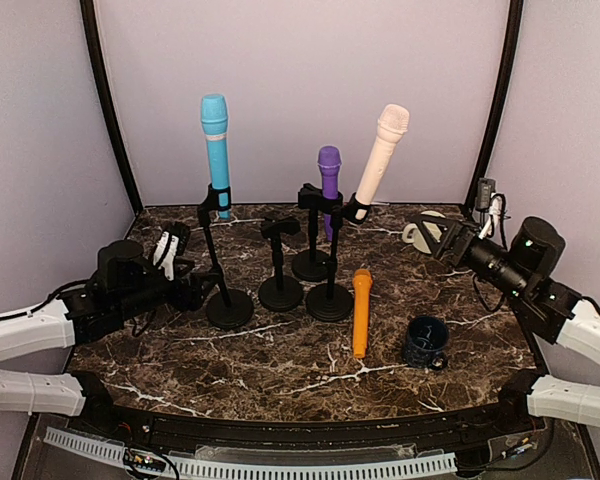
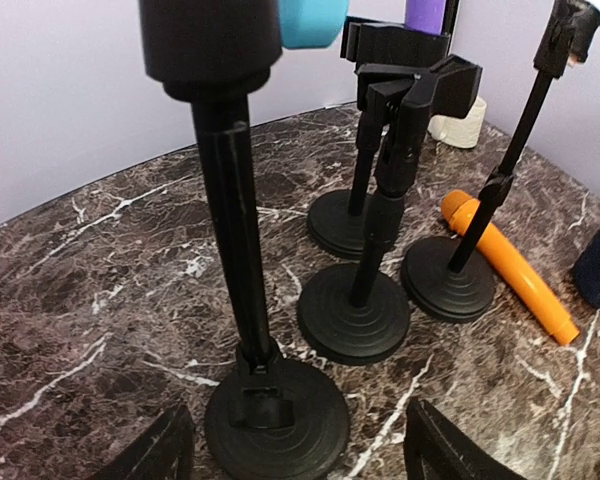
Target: Remove the microphone from the stand
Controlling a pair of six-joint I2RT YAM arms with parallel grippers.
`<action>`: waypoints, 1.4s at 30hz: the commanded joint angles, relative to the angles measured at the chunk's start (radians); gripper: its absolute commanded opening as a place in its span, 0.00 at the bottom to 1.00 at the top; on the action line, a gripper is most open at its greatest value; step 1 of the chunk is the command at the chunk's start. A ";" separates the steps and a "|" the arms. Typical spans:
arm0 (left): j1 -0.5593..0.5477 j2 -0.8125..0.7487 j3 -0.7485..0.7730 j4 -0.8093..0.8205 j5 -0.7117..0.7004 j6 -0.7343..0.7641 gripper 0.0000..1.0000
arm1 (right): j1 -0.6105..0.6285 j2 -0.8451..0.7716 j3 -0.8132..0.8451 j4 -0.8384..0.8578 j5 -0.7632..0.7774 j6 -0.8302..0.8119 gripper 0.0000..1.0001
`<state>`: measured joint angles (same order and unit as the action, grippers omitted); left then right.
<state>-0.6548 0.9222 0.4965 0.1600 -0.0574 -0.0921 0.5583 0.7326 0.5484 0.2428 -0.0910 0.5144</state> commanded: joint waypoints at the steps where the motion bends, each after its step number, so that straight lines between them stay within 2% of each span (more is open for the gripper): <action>1: -0.053 0.049 0.019 -0.001 -0.190 0.131 0.75 | 0.009 -0.025 -0.015 0.031 0.016 -0.001 0.96; 6: -0.077 0.124 0.037 0.012 -0.258 0.158 0.75 | 0.009 -0.034 -0.019 0.020 0.025 -0.003 0.96; 9: -0.079 0.138 0.039 0.027 -0.288 0.157 0.71 | 0.009 -0.037 -0.021 0.018 0.028 -0.003 0.96; 14: -0.080 0.155 0.038 0.046 -0.289 0.161 0.62 | 0.009 -0.035 -0.024 0.022 0.033 -0.004 0.96; 23: -0.080 0.174 0.045 0.061 -0.287 0.169 0.57 | 0.009 -0.024 -0.020 0.025 0.031 -0.008 0.96; 27: -0.080 0.178 0.045 0.065 -0.288 0.168 0.51 | 0.009 -0.024 -0.019 0.026 0.031 -0.008 0.96; 34: -0.080 0.179 0.044 0.071 -0.275 0.148 0.45 | 0.009 -0.021 -0.015 0.020 0.031 -0.011 0.96; 42: -0.080 0.183 0.038 0.043 -0.234 0.068 0.30 | 0.009 -0.019 -0.011 0.022 0.027 -0.010 0.96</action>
<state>-0.7319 1.1069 0.5091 0.2028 -0.3134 0.0353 0.5583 0.7162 0.5343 0.2379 -0.0696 0.5110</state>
